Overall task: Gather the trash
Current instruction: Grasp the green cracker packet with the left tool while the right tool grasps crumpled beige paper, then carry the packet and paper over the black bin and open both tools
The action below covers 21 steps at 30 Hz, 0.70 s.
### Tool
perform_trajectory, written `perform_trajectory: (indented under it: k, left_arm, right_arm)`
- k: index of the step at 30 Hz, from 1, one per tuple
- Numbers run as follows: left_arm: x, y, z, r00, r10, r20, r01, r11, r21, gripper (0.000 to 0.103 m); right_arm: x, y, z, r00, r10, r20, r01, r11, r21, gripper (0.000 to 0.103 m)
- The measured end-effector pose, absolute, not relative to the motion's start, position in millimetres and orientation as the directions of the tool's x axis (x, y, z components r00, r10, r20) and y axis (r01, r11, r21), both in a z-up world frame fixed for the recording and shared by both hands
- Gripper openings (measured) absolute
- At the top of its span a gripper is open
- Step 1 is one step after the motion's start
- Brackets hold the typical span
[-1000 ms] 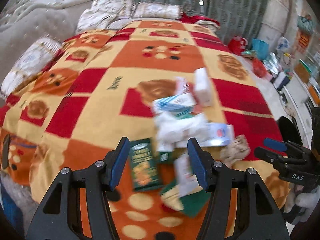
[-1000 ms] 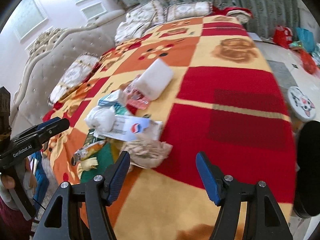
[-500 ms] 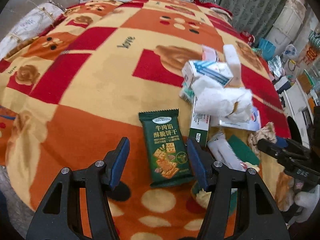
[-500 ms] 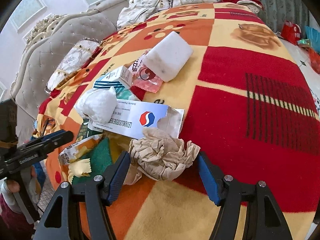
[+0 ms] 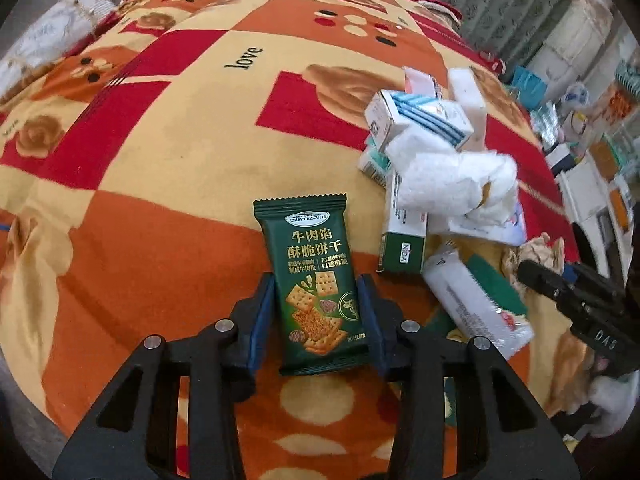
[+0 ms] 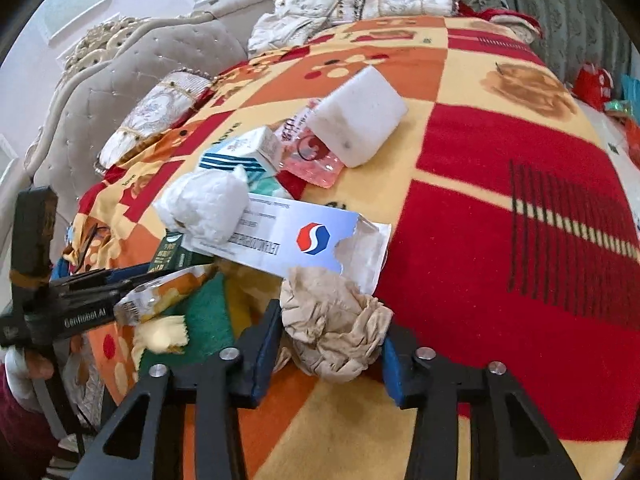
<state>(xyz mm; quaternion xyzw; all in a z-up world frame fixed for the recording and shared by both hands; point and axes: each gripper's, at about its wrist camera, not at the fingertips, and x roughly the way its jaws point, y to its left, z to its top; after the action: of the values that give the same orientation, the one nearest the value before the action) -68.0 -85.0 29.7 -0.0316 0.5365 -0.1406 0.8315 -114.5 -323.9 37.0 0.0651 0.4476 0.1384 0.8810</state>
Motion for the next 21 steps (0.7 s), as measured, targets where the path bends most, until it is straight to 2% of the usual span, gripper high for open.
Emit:
perform_trajectory:
  k: [11, 21]
  left_arm:
    - [-82.1, -100.1, 96.2, 0.498, -0.315, -0.808, 0.259, 0.943, -0.208, 0.039]
    - [-90.9, -156.7, 120.2, 0.522, -0.346, -0.780, 0.347, 0.921, -0.176, 0.039]
  right_arm:
    - [-141.2, -345.1, 87.5, 0.653, 0.332, -0.681, -0.203, 0.942, 0.265, 0.038]
    - [-158.6, -366.8, 100.8, 0.689, 0.304, -0.658, -0.169, 0.950, 0.263, 0.038]
